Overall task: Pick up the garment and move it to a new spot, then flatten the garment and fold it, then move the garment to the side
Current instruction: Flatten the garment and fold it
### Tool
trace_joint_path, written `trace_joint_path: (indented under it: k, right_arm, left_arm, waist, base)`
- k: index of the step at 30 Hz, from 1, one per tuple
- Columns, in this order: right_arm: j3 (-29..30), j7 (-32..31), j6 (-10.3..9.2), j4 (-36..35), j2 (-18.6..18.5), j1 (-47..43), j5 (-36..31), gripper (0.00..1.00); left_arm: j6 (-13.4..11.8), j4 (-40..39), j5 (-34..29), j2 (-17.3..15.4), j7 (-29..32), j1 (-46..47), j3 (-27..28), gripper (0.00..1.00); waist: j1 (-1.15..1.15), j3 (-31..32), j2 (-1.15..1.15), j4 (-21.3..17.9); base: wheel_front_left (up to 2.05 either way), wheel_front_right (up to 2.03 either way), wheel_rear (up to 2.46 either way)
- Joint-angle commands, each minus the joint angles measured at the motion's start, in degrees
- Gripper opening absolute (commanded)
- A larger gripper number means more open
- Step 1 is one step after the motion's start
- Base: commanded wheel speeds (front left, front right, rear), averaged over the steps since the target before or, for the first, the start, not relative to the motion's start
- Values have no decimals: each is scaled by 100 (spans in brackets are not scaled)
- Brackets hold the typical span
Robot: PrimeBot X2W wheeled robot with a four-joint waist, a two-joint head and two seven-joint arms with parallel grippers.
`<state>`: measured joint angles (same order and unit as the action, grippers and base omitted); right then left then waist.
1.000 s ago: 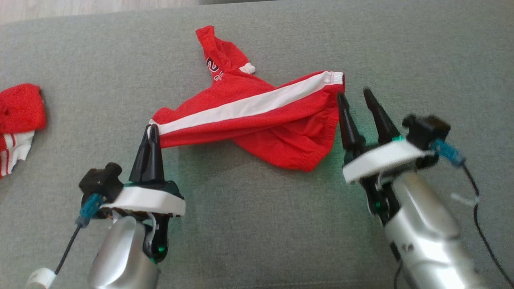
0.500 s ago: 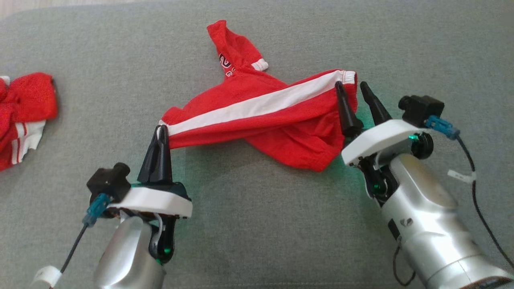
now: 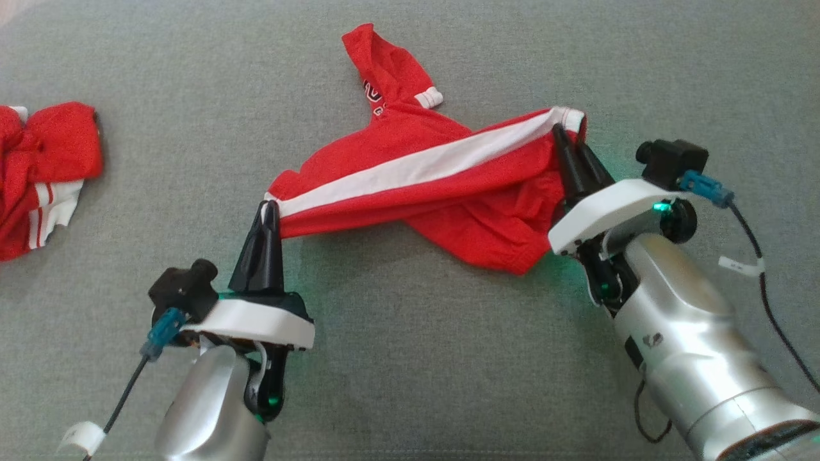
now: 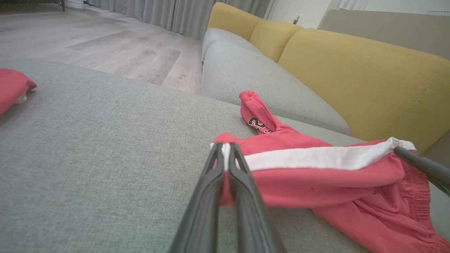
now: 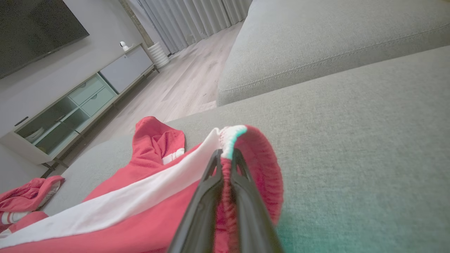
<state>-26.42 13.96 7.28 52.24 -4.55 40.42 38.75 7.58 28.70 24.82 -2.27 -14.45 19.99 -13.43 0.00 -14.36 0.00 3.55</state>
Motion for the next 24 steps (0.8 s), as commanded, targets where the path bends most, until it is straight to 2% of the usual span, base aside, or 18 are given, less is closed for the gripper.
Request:
trace_joint_path:
  k: [1,6,13,19,24]
  right_arm:
    - [-82,85,21,-148,22,239,24,0]
    - [31,101,21,-349,-28,249,0,0]
    - [338,103,21,-1261,-61,-29,-127,0]
    - [365,103,21,-2087,-268,18,18,0]
    - [306,42,21,-2630,-575,302,249,0]
  left_arm:
    - [-9,-176,35,-61,-54,223,119,0]
    - [-9,-189,-11,-61,-54,252,182,0]
    - [-9,-548,-392,-150,-55,562,524,0]
    - [-9,-956,-577,-773,-55,1320,590,0]
    - [-9,-921,-571,-1258,-55,2023,422,0]
  waist:
    - [0,-10,0,8]
    - [0,78,0,11]
    - [0,723,0,-108]
    - [0,1391,0,-263]
    - [0,1601,0,-356]
  base:
    - [0,0,0]
    - [0,0,0]
    - [0,0,0]
    - [0,0,0]
    - [0,0,0]
